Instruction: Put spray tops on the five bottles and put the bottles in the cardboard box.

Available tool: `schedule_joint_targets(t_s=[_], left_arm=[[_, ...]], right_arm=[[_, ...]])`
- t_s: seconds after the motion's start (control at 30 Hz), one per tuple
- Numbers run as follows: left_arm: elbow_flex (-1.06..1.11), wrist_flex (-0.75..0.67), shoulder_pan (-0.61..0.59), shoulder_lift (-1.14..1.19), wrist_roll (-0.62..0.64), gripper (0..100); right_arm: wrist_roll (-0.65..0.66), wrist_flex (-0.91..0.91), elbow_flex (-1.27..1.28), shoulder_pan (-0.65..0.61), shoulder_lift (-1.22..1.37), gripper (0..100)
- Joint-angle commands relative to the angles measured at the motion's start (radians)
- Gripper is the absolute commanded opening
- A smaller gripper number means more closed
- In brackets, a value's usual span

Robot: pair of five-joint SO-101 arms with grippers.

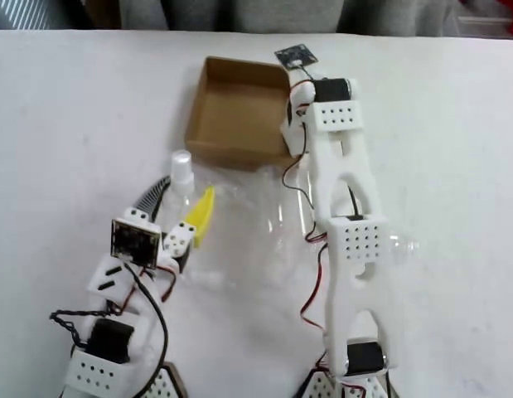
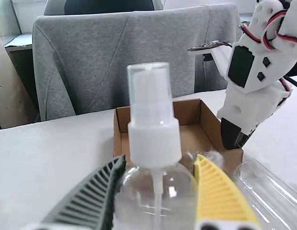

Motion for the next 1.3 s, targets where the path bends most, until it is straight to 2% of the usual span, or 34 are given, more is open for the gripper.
schedule_joint_targets(t_s=[0.0,0.33,0.67,0.83,1.1,1.27], left_arm=[[-0.009,-0.009,-0.001,-0.016,-0.009,8],[-0.009,-0.009,-0.001,-0.016,-0.009,8],[-0.009,-0.009,-0.001,-0.016,-0.009,8],[-0.009,-0.009,-0.001,-0.016,-0.009,8],[-0.003,-0.011,-0.001,-0.016,-0.009,8],[0.002,-0.035,-0.001,-0.016,-0.009,8]], right_arm=[[0.06,0.054,-0.046,0.013,-0.024,1.6],[0.261,0.065,-0.043,0.076,-0.025,1.6],[0.25,0.07,-0.04,0.074,-0.024,1.6],[0.109,0.074,-0.038,0.077,-0.025,1.6],[0.256,0.074,0.087,0.071,-0.067,1.6],[0.269,0.071,0.184,0.076,-0.153,1.6]])
